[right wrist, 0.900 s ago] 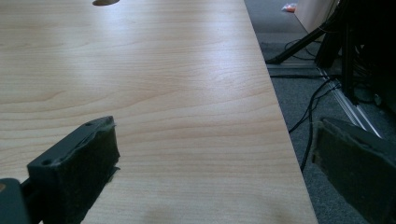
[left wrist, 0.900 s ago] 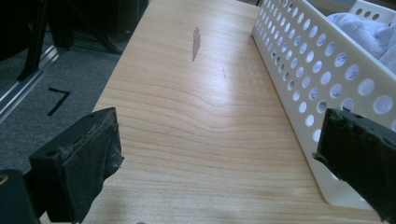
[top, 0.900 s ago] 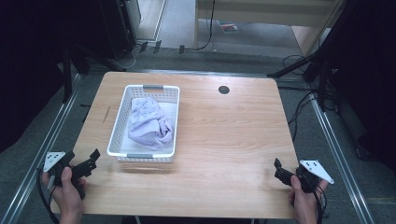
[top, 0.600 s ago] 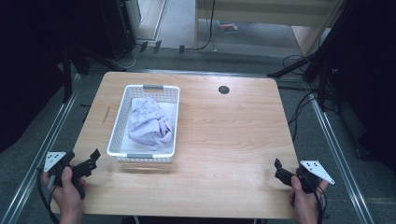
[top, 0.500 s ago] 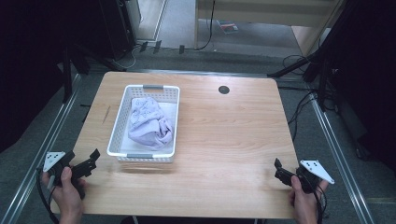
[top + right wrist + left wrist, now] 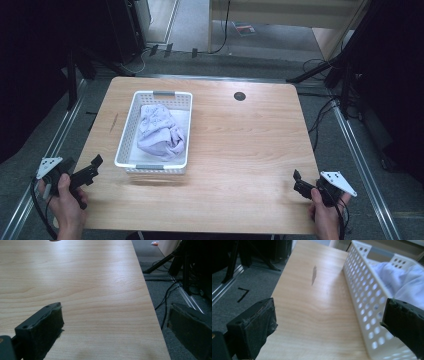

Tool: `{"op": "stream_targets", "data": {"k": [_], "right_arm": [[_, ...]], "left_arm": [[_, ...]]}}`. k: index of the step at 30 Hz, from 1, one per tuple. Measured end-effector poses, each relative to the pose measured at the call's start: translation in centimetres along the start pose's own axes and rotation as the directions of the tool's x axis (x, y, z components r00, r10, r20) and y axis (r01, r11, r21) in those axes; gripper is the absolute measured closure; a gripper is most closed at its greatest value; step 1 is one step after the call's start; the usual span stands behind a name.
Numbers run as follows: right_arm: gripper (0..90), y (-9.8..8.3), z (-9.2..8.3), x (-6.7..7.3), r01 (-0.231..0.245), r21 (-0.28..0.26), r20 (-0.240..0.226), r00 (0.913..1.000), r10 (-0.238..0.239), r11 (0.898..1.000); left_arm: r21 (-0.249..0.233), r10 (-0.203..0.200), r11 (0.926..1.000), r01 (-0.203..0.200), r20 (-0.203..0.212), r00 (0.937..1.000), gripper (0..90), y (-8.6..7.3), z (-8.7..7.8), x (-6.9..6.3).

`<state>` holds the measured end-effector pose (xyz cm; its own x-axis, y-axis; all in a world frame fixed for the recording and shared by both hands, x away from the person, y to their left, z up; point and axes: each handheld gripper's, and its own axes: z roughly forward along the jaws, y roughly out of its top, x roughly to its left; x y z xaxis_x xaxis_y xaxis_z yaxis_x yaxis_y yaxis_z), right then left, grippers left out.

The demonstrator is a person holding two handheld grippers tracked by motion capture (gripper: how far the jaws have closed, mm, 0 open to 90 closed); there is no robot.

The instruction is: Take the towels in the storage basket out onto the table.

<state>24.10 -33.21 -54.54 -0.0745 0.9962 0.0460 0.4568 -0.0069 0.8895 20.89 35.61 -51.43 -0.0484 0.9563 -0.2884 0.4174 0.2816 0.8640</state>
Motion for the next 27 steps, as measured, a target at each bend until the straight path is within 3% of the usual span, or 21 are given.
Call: {"op": "stream_targets", "data": {"k": [7, 12, 17, 20, 27], "right_arm": [[0.9, 0.0, 0.1, 0.1, 0.000, 0.006, -0.005, 1.0000, 0.000, 1.000], [0.9, 0.0, 0.1, 0.1, -0.002, 0.006, -0.007, 1.0000, 0.002, 1.000], [0.9, 0.0, 0.1, 0.0, -0.003, 0.008, -0.005, 1.0000, 0.003, 1.000], [0.9, 0.0, 0.1, 0.0, -0.004, 0.009, -0.005, 1.0000, 0.004, 1.000], [0.9, 0.0, 0.1, 0.0, -0.005, 0.011, -0.006, 1.0000, 0.005, 1.000]], "left_arm": [[0.011, 0.064, 0.9979, -0.065, 0.028, 0.9976, 0.0, 3.6, -0.2, -2.7], [0.054, 0.113, 0.9918, -0.116, 0.055, 0.9921, 0.0, 6.0, 1.0, -4.9], [0.097, 0.139, 0.9843, -0.147, 0.087, 0.9865, 0.0, 7.0, 2.2, -6.4], [0.138, 0.156, 0.9758, -0.169, 0.106, 0.9822, 0.0, 7.5, 3.2, -7.7], [0.242, 0.211, 0.9405, -0.239, 0.137, 0.9680, 0.0, 8.4, 5.6, -10.3]]}}
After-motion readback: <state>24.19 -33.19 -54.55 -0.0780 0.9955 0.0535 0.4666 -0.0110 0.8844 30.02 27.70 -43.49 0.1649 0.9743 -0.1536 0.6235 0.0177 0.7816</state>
